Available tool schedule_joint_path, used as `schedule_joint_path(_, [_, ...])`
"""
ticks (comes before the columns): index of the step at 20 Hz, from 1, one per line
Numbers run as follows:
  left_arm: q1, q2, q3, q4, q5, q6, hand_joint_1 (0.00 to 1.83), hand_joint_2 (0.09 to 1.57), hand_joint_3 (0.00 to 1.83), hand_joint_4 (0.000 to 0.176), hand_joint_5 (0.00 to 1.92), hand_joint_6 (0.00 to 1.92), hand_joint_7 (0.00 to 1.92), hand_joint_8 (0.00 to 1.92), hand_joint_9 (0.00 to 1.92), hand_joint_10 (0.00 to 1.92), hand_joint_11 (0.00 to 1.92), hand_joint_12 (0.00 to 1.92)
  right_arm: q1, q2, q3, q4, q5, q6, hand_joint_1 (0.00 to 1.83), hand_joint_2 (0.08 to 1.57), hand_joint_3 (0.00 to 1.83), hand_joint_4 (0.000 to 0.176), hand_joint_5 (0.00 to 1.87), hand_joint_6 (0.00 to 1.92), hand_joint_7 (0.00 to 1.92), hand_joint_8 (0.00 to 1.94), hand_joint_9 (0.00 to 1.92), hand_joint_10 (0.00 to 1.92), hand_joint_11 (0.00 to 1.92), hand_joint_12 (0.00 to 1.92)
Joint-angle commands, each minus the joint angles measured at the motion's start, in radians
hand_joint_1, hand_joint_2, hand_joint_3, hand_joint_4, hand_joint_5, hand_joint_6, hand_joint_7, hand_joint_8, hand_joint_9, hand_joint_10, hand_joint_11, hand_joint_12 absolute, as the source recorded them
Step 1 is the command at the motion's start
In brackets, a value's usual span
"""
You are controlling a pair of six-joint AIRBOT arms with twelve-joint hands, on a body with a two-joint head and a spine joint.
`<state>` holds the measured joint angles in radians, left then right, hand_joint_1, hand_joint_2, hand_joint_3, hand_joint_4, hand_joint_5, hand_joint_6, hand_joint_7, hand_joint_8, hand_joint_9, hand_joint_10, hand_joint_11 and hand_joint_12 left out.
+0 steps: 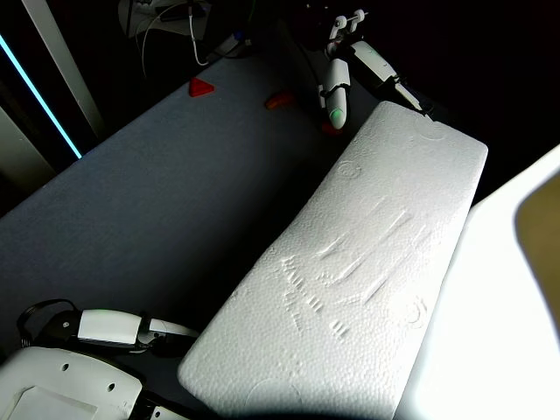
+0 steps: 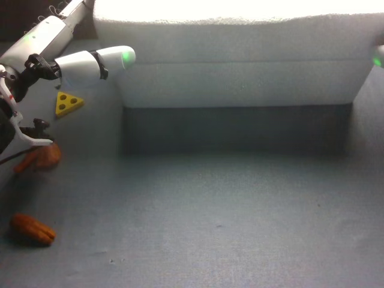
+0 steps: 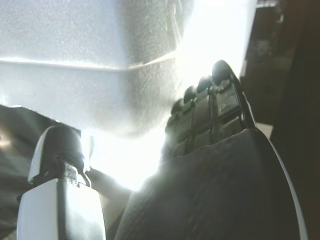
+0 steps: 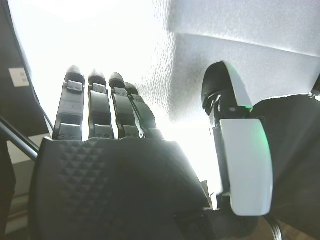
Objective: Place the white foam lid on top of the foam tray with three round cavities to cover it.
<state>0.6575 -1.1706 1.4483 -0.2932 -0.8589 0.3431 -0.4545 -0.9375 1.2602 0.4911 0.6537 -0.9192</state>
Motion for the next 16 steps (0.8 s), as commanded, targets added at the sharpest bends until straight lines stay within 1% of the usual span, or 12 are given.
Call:
schedule_joint_path(1, [-0.005, 0.013, -0.003, 0.013, -0.139, -0.006, 0.48, 1.09, 0.0, 0.0, 0.06, 0.0, 0.0, 0.0, 0.0, 0.0, 0.0, 0.02, -0.001, 0.014, -0.003, -0.027, 0.098, -0.002, 0.52, 1.21, 0.0, 0.0, 0.0, 0.0, 0.0, 0.0, 0.0, 0.0, 0.03, 0.01])
schedule_joint_path(2, [-0.003, 0.018, -0.006, 0.012, -0.146, -0.006, 0.51, 1.09, 0.0, 0.0, 0.06, 0.0, 0.0, 0.0, 0.0, 0.0, 0.0, 0.0, -0.001, 0.019, -0.006, -0.024, 0.102, -0.005, 0.5, 1.25, 0.0, 0.0, 0.0, 0.0, 0.0, 0.0, 0.0, 0.0, 0.0, 0.28])
schedule_joint_path(3, [-0.002, 0.021, -0.008, 0.01, -0.151, -0.005, 0.51, 1.09, 0.0, 0.0, 0.05, 0.0, 0.0, 0.0, 0.0, 0.0, 0.0, 0.0, -0.001, 0.026, -0.01, -0.019, 0.107, -0.011, 0.51, 1.27, 0.0, 0.0, 0.0, 0.0, 0.0, 0.0, 0.0, 0.0, 0.0, 0.41])
schedule_joint_path(4, [-0.002, 0.022, -0.009, 0.009, -0.154, -0.005, 0.51, 1.09, 0.0, 0.0, 0.06, 0.0, 0.0, 0.0, 0.0, 0.0, 0.0, 0.0, -0.001, 0.031, -0.014, -0.016, 0.11, -0.016, 0.51, 1.27, 0.0, 0.0, 0.0, 0.0, 0.0, 0.0, 0.0, 0.0, 0.0, 0.44])
schedule_joint_path(7, [-0.002, 0.028, -0.013, 0.009, -0.162, -0.004, 0.51, 1.08, 0.0, 0.0, 0.06, 0.0, 0.0, 0.0, 0.0, 0.0, 0.0, 0.0, -0.002, 0.043, -0.021, -0.01, 0.119, -0.024, 0.5, 1.27, 0.0, 0.0, 0.0, 0.0, 0.0, 0.0, 0.0, 0.0, 0.0, 0.29])
schedule_joint_path(8, [-0.002, 0.028, -0.013, 0.009, -0.164, -0.004, 0.51, 1.07, 0.0, 0.0, 0.06, 0.0, 0.0, 0.0, 0.0, 0.0, 0.0, 0.0, -0.003, 0.047, -0.023, -0.008, 0.122, -0.025, 0.47, 1.25, 0.0, 0.0, 0.0, 0.0, 0.0, 0.0, 0.0, 0.0, 0.0, 0.36])
schedule_joint_path(9, [-0.003, 0.029, -0.013, 0.009, -0.166, -0.004, 0.51, 1.08, 0.0, 0.0, 0.06, 0.0, 0.0, 0.0, 0.0, 0.0, 0.0, 0.0, -0.003, 0.05, -0.024, -0.008, 0.123, -0.026, 0.45, 1.25, 0.0, 0.0, 0.0, 0.0, 0.0, 0.0, 0.0, 0.0, 0.0, 0.37])
schedule_joint_path(10, [-0.003, 0.029, -0.015, 0.009, -0.168, -0.004, 0.51, 1.07, 0.0, 0.0, 0.07, 0.01, 0.0, 0.0, 0.0, 0.0, 0.0, 0.0, -0.003, 0.052, -0.025, -0.007, 0.123, -0.028, 0.46, 1.26, 0.0, 0.0, 0.0, 0.0, 0.0, 0.0, 0.0, 0.0, 0.0, 0.29])
schedule_joint_path(12, [-0.002, 0.029, -0.014, 0.01, -0.166, -0.004, 0.5, 1.08, 0.0, 0.0, 0.07, 0.01, 0.0, 0.0, 0.0, 0.0, 0.0, 0.0, -0.002, 0.053, -0.025, -0.007, 0.126, -0.028, 0.45, 1.26, 0.0, 0.0, 0.0, 0.0, 0.0, 0.0, 0.0, 0.0, 0.0, 0.27])
schedule_joint_path(13, [-0.002, 0.028, -0.013, 0.01, -0.161, -0.004, 0.5, 1.08, 0.0, 0.0, 0.07, 0.01, 0.0, 0.0, 0.0, 0.0, 0.0, 0.0, -0.002, 0.053, -0.025, -0.007, 0.126, -0.029, 0.45, 1.27, 0.0, 0.0, 0.0, 0.0, 0.0, 0.0, 0.0, 0.0, 0.0, 0.33])
schedule_joint_path(14, [-0.003, 0.025, -0.01, 0.01, -0.155, -0.004, 0.51, 1.09, 0.0, 0.0, 0.07, 0.0, 0.0, 0.0, 0.0, 0.0, 0.0, 0.0, -0.002, 0.053, -0.025, -0.007, 0.126, -0.029, 0.47, 1.27, 0.0, 0.0, 0.0, 0.0, 0.0, 0.0, 0.0, 0.0, 0.0, 0.25])
schedule_joint_path(16, [-0.003, 0.019, -0.004, 0.009, -0.145, -0.004, 0.51, 1.08, 0.0, 0.0, 0.07, 0.0, 0.0, 0.0, 0.0, 0.0, 0.02, 0.01, -0.002, 0.054, -0.026, -0.007, 0.126, -0.031, 0.45, 1.28, 0.0, 0.0, 0.0, 0.0, 0.0, 0.0, 0.0, 0.0, 0.0, 0.24])
